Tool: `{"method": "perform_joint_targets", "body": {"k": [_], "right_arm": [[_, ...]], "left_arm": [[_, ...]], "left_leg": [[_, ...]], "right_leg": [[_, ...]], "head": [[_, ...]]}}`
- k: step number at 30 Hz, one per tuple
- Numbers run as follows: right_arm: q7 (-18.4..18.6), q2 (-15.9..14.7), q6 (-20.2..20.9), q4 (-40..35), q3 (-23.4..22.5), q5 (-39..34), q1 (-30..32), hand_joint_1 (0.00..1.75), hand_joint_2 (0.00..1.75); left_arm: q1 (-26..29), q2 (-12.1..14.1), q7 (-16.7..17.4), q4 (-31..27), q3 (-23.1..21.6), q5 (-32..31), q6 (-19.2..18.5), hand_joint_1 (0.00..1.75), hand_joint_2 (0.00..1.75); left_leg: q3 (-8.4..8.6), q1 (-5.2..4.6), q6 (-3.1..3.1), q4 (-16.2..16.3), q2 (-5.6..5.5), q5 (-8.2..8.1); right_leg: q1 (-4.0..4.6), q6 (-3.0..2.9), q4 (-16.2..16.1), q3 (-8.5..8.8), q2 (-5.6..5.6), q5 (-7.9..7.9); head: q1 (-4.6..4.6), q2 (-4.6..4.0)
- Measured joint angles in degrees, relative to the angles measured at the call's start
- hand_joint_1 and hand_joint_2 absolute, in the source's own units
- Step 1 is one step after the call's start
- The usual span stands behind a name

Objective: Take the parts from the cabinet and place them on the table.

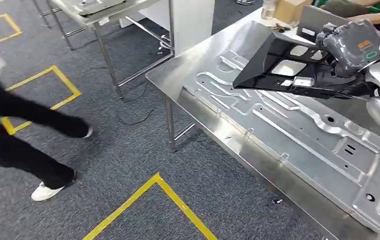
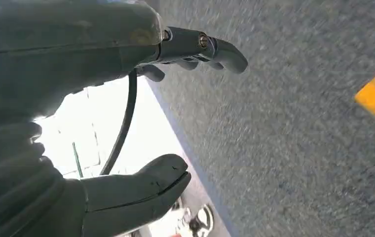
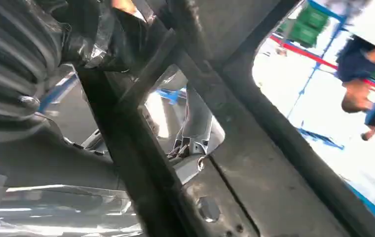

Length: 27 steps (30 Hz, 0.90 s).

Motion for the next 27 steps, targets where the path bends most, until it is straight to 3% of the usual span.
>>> {"method": "perform_joint_targets", "body": {"k": [3, 4, 5, 6, 7, 9, 10, 11, 12, 13, 14, 15, 16, 17, 19, 20, 21, 22, 23, 24, 25, 26, 27], "right_arm": [[0.0, -0.3, 0.5, 0.8, 0.1, 0.0, 0.5, 1.75, 1.75], [0.1, -0.9, 0.5, 1.1, 0.1, 0.0, 0.6, 1.75, 1.75], [0.2, -1.6, 0.4, 1.4, -0.2, -0.1, 1.2, 1.75, 1.75], [0.3, -1.9, 0.5, 1.8, -0.4, -0.2, 0.8, 1.75, 1.75], [0.6, -1.8, 0.3, 2.4, -0.4, -0.3, 0.6, 1.75, 1.75], [0.7, -1.7, 0.5, 3.2, -0.2, -0.3, 1.2, 1.75, 1.75], [0.8, -1.7, 0.5, 3.6, -0.1, -0.3, 1.7, 1.75, 1.75], [0.8, -1.6, 0.5, 4.0, -0.1, -0.3, 2.0, 1.75, 1.75], [0.8, -1.6, 0.6, 4.4, -0.1, -0.3, 2.1, 1.75, 1.75], [0.8, -1.7, 0.6, 4.5, -0.1, -0.3, 2.1, 1.75, 1.75], [0.8, -1.7, 0.5, 4.7, -0.2, -0.3, 2.1, 1.75, 1.75], [0.9, -1.6, 0.5, 4.9, -0.2, -0.3, 2.0, 1.75, 1.75], [0.8, -1.6, 0.5, 5.0, -0.2, -0.3, 2.1, 1.75, 1.75], [0.9, -1.6, 0.6, 5.2, -0.2, -0.3, 2.3, 1.75, 1.75], [0.8, -1.7, 0.6, 5.4, -0.3, -0.3, 2.3, 1.75, 1.75], [0.8, -1.8, 0.6, 5.5, -0.3, -0.3, 2.3, 1.75, 1.75], [0.9, -1.9, 0.6, 5.6, -0.4, -0.3, 2.2, 1.75, 1.75], [0.9, -1.9, 0.6, 5.7, -0.4, -0.3, 2.0, 1.75, 1.75], [0.8, -1.7, 0.6, 5.7, -0.3, -0.3, 2.1, 1.75, 1.75], [0.7, -1.4, 0.7, 5.9, -0.2, -0.3, 2.3, 1.75, 1.75], [0.7, -1.2, 0.8, 6.2, 0.0, -0.3, 2.5, 1.75, 1.75], [1.0, -0.7, 1.1, 6.9, 0.2, 0.0, 2.7, 1.75, 1.75], [1.4, -0.4, 1.2, 7.8, 0.2, 0.7, 3.0, 1.75, 1.75]], "left_arm": [[-0.1, 0.0, -0.1, 0.0, 0.0, -0.3, 0.0, 0.00, 1.75], [-0.2, 0.0, -0.2, 0.0, 0.0, -0.3, 0.0, 0.00, 1.75], [-0.2, -0.3, -0.2, 0.0, 0.0, -0.3, 0.0, 0.00, 1.75], [-0.2, -0.2, -0.2, 0.0, 0.0, -0.3, 0.0, 0.00, 1.75], [-0.1, -0.2, -0.3, 0.0, 0.0, -0.3, -0.1, 0.00, 1.75], [0.1, -0.2, -0.3, 0.0, 0.0, -0.5, -0.2, 0.00, 1.75], [0.1, -0.2, -0.3, 0.0, 0.0, -0.5, -0.2, 0.00, 1.75], [0.0, -0.2, -0.3, 0.0, 0.0, -0.5, -0.2, 0.00, 1.75], [0.0, -0.2, -0.3, 0.0, 0.0, -0.5, -0.2, 0.00, 1.75], [0.0, -0.3, -0.3, 0.0, 0.0, -0.5, -0.2, 0.00, 1.75], [0.0, -0.3, -0.3, 0.0, 0.0, -0.5, -0.2, 0.00, 1.75], [0.0, -0.2, -0.3, 0.0, 0.1, -0.5, -0.2, 0.00, 1.75], [0.0, -0.1, -0.3, 0.0, 0.1, -0.5, -0.2, 0.00, 1.75], [-0.1, -0.2, -0.3, 0.0, 0.1, -0.5, -0.2, 0.00, 1.75], [-0.3, -0.2, -0.4, 0.0, 0.1, -0.5, -0.2, 0.00, 1.75], [-0.4, -0.2, -0.4, 0.0, 0.1, -0.5, -0.3, 0.00, 1.75], [-0.3, -0.2, -0.4, 0.0, 0.1, -0.5, -0.3, 0.00, 1.75], [-0.2, -0.2, -0.4, 0.0, 0.1, -0.5, -0.3, 0.00, 1.75], [-0.2, -0.2, -0.4, 0.0, 0.1, -0.5, -0.3, 0.00, 1.75], [-0.1, -0.2, -0.4, 0.0, 0.1, -0.6, -0.3, 0.00, 1.75], [-0.1, -0.2, -0.5, 0.0, 0.1, -0.6, -0.4, 0.00, 1.75], [-0.1, -0.2, -0.7, 0.0, 0.3, -0.5, -0.6, 0.00, 1.75], [-0.1, -0.2, -1.0, 0.0, 0.5, -0.5, -0.9, 0.00, 1.75]], "left_leg": [[0.69, -0.45, -0.06, -0.6, 2.19, 0.21], [1.07, -0.35, 0.17, -1.6, 2.91, 0.61], [1.63, 0.02, 0.16, -3.0, 3.69, 1.32], [2.12, 0.02, 0.39, -3.8, 4.36, 1.48], [2.36, 0.04, 0.55, -4.0, 5.02, 1.66], [2.42, 0.05, 0.48, -4.0, 6.55, 1.34], [2.43, 0.09, 0.47, -3.9, 7.35, 1.19], [2.44, 0.16, 0.28, -3.7, 8.00, 1.03], [2.42, 0.28, 0.03, -3.4, 8.72, 0.68], [2.47, 0.48, -0.23, -3.0, 9.39, 0.31], [2.53, 0.55, -0.61, -2.3, 9.98, -0.23], [2.49, 0.33, -1.16, -2.1, 10.53, -0.64], [2.56, 0.14, -1.59, -1.4, 10.94, -1.09], [2.74, 0.12, -1.78, -1.6, 11.40, -1.19], [3.33, 0.01, -2.33, -1.8, 12.72, -1.48], [3.20, 0.02, -2.90, -1.4, 12.82, -1.92], [2.57, 0.51, -3.12, 0.7, 9.63, -3.30], [0.95, 0.63, -3.04, 4.1, 7.77, -5.39], [-1.45, 0.68, -3.01, 8.8, 6.70, -7.66], [-3.74, 0.67, -2.99, 13.2, 6.25, -9.39], [-5.48, 0.66, -2.95, 16.1, 6.11, -9.95], [-6.03, 0.66, -2.78, 16.5, 6.09, -9.20], [-5.45, 0.66, -2.52, 14.4, 6.04, -7.35]], "right_leg": [[-0.84, 1.15, -0.4, -0.24, 2.07, 0.40], [-0.51, 1.70, -0.8, -0.21, 2.75, 0.63], [-0.83, 1.55, -0.5, -0.14, 1.10, 0.33], [-0.27, 1.82, 0.7, -0.77, -2.33, -0.80], [-0.27, 2.23, 3.8, -2.26, -4.21, -2.80], [-0.83, 3.06, 12.2, -6.35, -5.33, -6.41], [-1.18, 3.40, 14.7, -7.72, -5.52, -6.72], [-1.45, 3.72, 14.3, -7.60, -5.72, -5.73], [-1.70, 4.06, 11.3, -6.14, -6.04, -3.61], [-1.81, 4.36, 6.6, -3.56, -6.61, -1.14], [-1.87, 4.69, 1.1, -0.47, -8.40, 1.20], [-1.18, 4.24, -0.3, 0.23, -10.11, 0.17], [-1.05, 3.30, -0.9, 0.11, -9.15, 0.72], [-1.03, 2.73, -0.5, -0.05, -8.63, 0.50], [-0.99, 2.07, -0.4, -0.30, -7.17, 0.41], [-1.47, 1.56, -0.6, -0.01, -6.75, 0.52], [-1.49, 1.17, -0.6, 0.07, -6.16, 0.51], [-1.41, 0.69, -0.6, 0.06, -6.15, 0.51], [-1.27, 0.43, -0.6, 0.04, -5.80, 0.47], [-1.16, 0.29, -0.6, -0.01, -5.28, 0.44], [-1.00, 0.26, -0.6, -0.02, -4.86, 0.42], [-0.88, 0.26, -0.6, 0.02, -4.48, 0.42], [-0.80, 0.26, -0.5, 0.06, -4.16, 0.41]], "head": [[-0.04, 0.00], [-0.04, 0.00], [0.00, 0.00], [0.04, 0.00], [0.02, 0.00], [0.05, 0.00], [0.00, 0.00], [0.02, 0.00], [0.00, 0.00], [0.00, 0.00], [0.04, 0.00], [0.00, 0.00], [0.02, 0.00], [-0.02, 0.00], [-0.02, 0.00], [-0.04, 0.00], [0.00, 0.00], [-0.05, 0.00], [-0.02, 0.00], [-0.04, 0.00], [-0.04, 0.00], [-0.02, 0.00], [-0.04, 0.00]]}}
